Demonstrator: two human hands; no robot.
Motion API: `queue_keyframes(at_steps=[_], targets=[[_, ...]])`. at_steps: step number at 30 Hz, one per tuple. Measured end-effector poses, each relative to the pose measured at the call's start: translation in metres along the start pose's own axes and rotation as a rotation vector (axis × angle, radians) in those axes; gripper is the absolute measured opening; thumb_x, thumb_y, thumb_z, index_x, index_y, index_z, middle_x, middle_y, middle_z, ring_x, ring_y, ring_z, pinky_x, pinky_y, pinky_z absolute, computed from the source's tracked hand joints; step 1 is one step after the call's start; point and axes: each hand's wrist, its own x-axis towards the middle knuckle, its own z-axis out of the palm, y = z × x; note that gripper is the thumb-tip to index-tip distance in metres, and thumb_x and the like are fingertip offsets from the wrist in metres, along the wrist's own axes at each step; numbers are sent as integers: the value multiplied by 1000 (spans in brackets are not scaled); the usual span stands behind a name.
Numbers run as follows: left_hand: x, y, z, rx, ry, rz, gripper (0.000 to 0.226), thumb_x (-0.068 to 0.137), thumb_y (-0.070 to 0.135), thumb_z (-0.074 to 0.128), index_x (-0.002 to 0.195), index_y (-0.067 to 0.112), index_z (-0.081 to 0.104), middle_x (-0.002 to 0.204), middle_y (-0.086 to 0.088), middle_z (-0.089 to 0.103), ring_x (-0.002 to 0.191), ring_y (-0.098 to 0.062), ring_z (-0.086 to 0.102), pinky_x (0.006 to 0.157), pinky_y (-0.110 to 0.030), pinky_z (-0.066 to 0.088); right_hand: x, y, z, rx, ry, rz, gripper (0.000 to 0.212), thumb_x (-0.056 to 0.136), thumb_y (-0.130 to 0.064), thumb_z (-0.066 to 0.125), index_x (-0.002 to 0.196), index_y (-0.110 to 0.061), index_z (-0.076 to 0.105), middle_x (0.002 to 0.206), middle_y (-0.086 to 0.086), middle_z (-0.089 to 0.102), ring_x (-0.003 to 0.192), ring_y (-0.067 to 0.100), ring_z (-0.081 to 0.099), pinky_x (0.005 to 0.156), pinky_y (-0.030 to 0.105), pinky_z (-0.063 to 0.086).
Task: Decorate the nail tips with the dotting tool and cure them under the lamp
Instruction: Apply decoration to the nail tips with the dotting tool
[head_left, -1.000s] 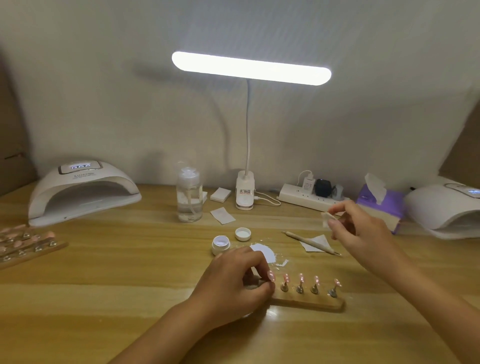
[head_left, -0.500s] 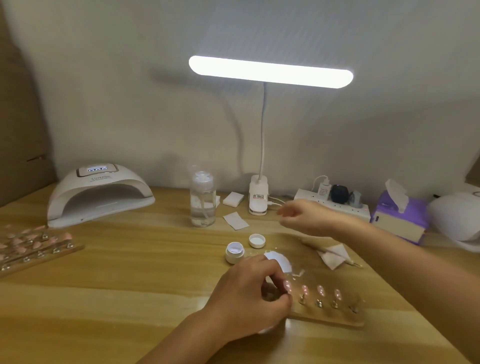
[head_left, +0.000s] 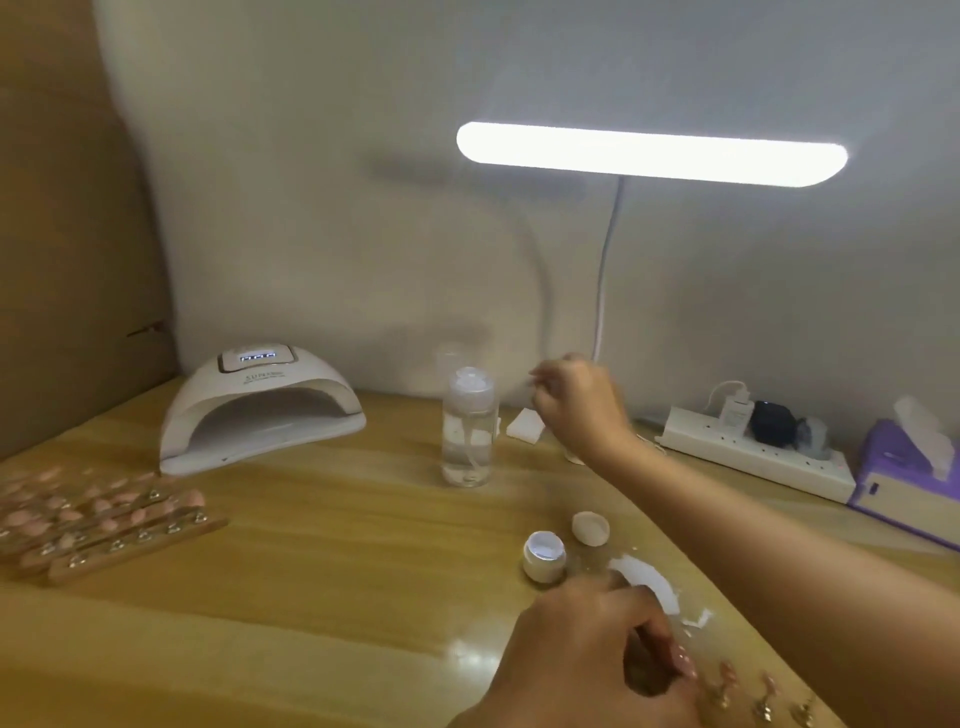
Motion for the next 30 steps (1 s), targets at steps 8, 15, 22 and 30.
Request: queue_keyframes(at_steps=[8,15,22,30], targets=[[7,5,-20,112,-229,24,16,88,42,64,89,32,52,94,10,53,90,-14,51,82,-28,45,5,-55,2,-216,-61,-445,42,99,-3,43,131,-20,65,125,2,59,115,23,49,80,41,51],[8,18,-23,26,-157,-105,14,84,35,59,97,34,58,93,12,59,96,-7,59,79,-8,39,0,-58,6,-191,-127,-322,47,96,-1,44,132,-24,63,124,1,57,115,24,45,73,38,47],[-4,25,-23,-41,-64,-121,11,72,43,56,80,48,49,84,32,50,80,5,52,67,-9,36,12,-69,-22,-112,-187,-233,40,98,-8,43,123,-26,69,124,1,64,115,27,56,78,30,43],[-8,18,-27,-237,253,-58,21,71,43,47,83,30,58,84,17,66,71,-7,56,59,-14,37,-51,-80,-92,439,-59,-184,14,89,-10,62,86,-21,69,85,-2,74,77,23,70,76,44,57]])
